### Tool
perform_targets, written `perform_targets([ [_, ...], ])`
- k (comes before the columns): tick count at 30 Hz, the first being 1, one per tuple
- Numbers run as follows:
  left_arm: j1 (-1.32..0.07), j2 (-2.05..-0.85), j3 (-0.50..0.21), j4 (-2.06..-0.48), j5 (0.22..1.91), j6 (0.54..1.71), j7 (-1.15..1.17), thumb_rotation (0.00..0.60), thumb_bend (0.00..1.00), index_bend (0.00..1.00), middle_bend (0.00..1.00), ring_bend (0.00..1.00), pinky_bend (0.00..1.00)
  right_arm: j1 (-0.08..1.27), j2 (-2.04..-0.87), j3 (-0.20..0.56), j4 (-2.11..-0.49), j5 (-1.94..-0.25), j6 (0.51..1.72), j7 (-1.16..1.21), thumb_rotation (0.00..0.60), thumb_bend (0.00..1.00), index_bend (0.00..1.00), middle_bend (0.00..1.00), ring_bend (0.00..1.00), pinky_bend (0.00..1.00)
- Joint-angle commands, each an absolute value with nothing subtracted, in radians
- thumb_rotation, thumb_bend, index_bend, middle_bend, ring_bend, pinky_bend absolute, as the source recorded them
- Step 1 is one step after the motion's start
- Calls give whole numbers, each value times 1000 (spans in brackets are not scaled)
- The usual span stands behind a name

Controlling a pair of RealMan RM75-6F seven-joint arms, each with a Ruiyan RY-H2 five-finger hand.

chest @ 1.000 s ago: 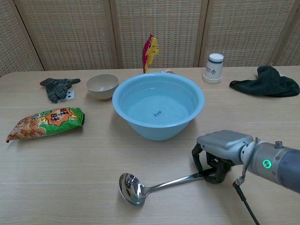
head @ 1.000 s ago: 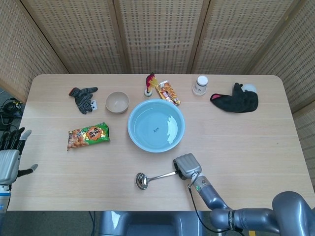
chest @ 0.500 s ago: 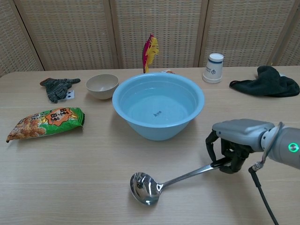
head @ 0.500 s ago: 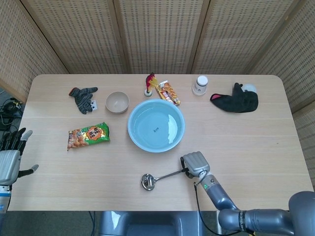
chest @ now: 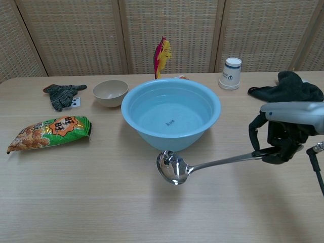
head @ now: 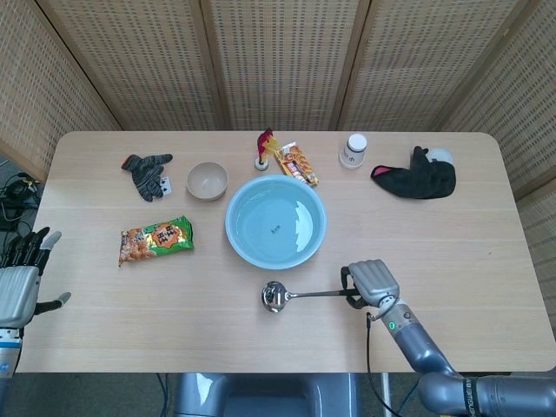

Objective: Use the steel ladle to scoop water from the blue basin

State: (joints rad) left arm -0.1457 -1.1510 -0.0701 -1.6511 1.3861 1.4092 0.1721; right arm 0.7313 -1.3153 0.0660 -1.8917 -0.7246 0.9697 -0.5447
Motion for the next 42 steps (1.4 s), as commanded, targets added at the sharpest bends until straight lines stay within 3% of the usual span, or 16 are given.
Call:
perform_targets([
  [1, -146, -1151, -70, -1651, 1386, 1408, 171, 600, 0, 0, 0, 0, 0, 731, -1265, 67, -1939, -733, 953, -524, 600, 900, 746, 1000, 1000, 1000],
  [11, -148, -1149, -72, -1651, 1381, 1404, 167, 600, 0, 0, 0, 0, 0, 780, -1149, 116, -2056, -707, 964, -534, 600, 902, 750, 1000, 1000, 1000],
  [18, -149, -1145, -76, -1653, 1379, 1407, 160, 600, 0, 0, 0, 0, 0, 877, -1126, 194, -2054, -578, 998, -587, 600, 906, 755, 1000, 1000, 1000],
  [31, -156, -1145, -83, -1641, 1356, 1387, 152, 600, 0, 0, 0, 0, 0, 1121, -1339, 258, -1725, -223, 1061, -782, 600, 906, 757, 1000, 1000, 1000],
  [42, -162, -1140, -102, -1622, 1315, 1368, 129, 600, 0, 0, 0, 0, 0, 1216, -1591, 234, -1388, -159, 1069, -894, 600, 907, 765, 1000, 1000, 1000],
])
